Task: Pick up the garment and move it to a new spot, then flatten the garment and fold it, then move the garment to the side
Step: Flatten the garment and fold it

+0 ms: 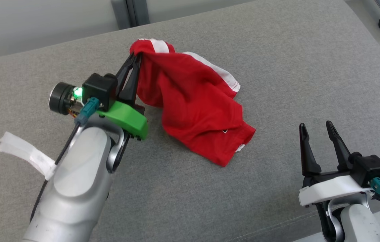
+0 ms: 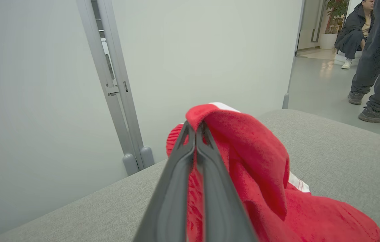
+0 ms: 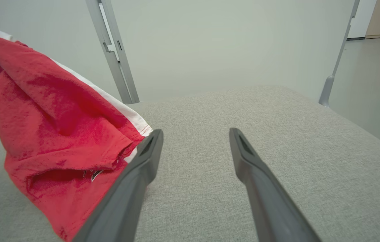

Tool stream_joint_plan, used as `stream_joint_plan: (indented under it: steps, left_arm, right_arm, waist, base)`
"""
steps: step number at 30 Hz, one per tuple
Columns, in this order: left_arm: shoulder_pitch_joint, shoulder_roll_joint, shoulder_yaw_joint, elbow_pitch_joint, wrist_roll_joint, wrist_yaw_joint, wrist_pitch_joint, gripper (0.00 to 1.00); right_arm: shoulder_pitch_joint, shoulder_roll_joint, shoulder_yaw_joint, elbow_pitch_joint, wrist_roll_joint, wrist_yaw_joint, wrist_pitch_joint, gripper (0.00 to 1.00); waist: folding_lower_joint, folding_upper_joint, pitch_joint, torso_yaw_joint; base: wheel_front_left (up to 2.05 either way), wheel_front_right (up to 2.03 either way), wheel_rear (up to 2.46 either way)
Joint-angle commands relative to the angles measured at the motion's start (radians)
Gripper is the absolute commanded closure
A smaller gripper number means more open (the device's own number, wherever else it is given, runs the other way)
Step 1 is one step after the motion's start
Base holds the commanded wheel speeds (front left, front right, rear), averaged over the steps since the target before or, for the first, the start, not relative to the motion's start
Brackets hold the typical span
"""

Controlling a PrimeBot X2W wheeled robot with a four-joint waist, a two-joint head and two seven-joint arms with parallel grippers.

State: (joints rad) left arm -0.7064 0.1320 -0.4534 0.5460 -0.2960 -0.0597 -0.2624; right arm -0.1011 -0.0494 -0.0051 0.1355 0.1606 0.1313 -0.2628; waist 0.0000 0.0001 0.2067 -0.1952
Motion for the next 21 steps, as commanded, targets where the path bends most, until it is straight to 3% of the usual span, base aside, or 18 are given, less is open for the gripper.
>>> stream_joint_plan:
  steps: [1, 11, 21]
  left_arm:
    - [0.053, 0.017, -0.007, -0.005, 0.018, 0.006, -0.002, 1.0]
    - [0.315, 0.046, -0.015, -0.05, 0.038, -0.001, -0.002, 1.0]
    - [0.499, 0.055, -0.008, -0.069, 0.059, 0.021, -0.002, 1.0]
  right_arm:
    - [0.011, -0.002, 0.002, -0.001, -0.006, -0.001, -0.003, 0.0]
    - [0.031, -0.002, 0.013, 0.006, -0.008, -0.001, -0.003, 0.0]
    - [0.039, -0.002, 0.024, 0.018, -0.012, -0.001, -0.003, 0.0]
  waist:
    - [0.0, -0.0001, -0.011, 0.016]
    - [0.0, -0.0001, -0.029, 0.05]
    - [0.0, -0.0001, -0.054, 0.066]
  base:
    - [0.0, 0.0, 0.0]
    - [0.0, 0.0, 0.0]
    - [0.0, 0.0, 0.0]
